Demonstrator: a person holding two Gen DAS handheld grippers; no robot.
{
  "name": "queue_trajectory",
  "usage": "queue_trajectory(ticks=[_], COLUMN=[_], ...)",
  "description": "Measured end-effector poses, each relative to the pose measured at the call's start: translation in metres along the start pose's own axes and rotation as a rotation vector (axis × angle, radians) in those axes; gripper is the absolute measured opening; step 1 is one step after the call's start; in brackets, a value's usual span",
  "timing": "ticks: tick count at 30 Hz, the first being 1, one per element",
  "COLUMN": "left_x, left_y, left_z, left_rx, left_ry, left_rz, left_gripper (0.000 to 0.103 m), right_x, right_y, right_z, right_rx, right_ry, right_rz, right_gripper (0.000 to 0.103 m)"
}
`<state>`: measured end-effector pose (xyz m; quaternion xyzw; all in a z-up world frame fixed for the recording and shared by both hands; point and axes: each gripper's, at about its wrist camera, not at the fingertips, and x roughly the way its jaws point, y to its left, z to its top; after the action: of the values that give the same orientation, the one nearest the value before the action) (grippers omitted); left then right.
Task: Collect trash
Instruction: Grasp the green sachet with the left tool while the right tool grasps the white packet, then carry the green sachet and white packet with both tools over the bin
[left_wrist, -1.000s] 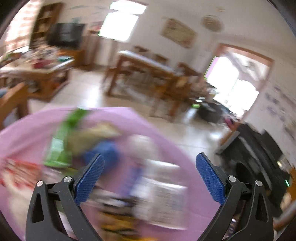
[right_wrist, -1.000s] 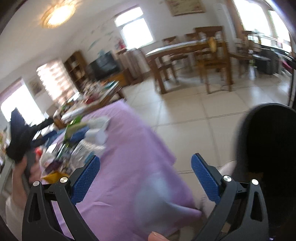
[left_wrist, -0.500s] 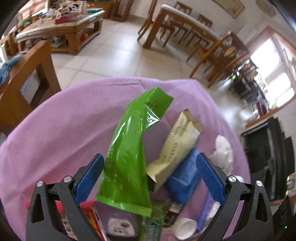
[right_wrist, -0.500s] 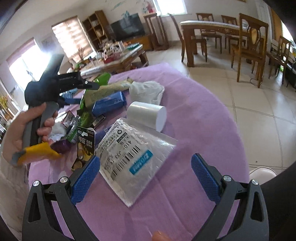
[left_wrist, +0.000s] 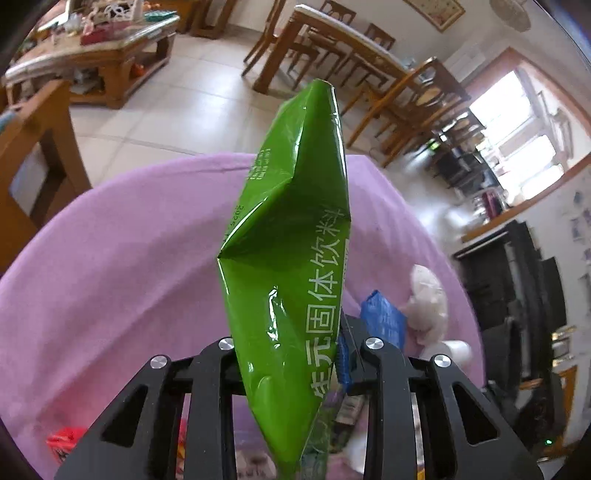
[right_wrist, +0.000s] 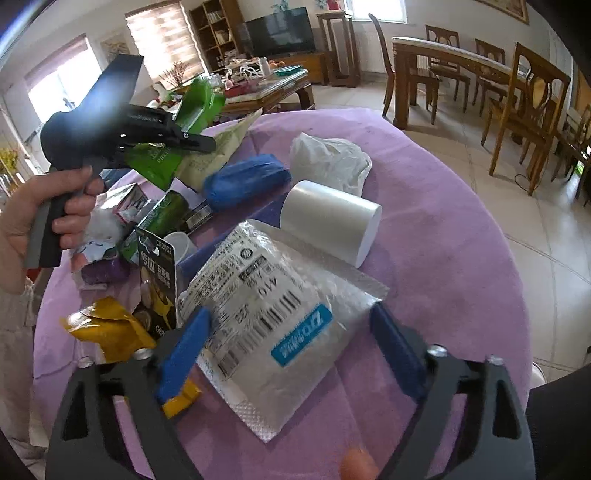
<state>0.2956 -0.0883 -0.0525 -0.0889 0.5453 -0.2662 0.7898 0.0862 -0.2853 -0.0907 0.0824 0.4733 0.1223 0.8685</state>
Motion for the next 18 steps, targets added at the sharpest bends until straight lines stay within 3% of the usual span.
queue_trajectory(ticks=[6,10,16,18], left_x=[-0.008,-0.027,-0.065,-0.071], left_y=[-0.005,-0.011,-0.042,-0.048], left_z=[-0.03,-0.051,-0.085,-0.102], left_rx=[0.022,0.032,0.103,0.12], left_ry=[-0.025,-0.092,-0.156,-0.162], left_rz=[-0.034,-0.106,-0.205,-0.231], left_gripper=[0.028,0.028,0.028,0.028], right_x=[-0.018,-0.03,-0.036,-0.036], right_y=[-0.001,-0.001,0.0,-0.004], right_z=[-0.006,-0.011,-0.015,-0.014], right_rx=[0.015,0.033,0.045,0.073], right_ry=[-0.041,-0.071,-0.084,-0.084], right_rz=[0.053,0.099,0.115,0.147], right_gripper=[0.019,0.006,0.005,0.01])
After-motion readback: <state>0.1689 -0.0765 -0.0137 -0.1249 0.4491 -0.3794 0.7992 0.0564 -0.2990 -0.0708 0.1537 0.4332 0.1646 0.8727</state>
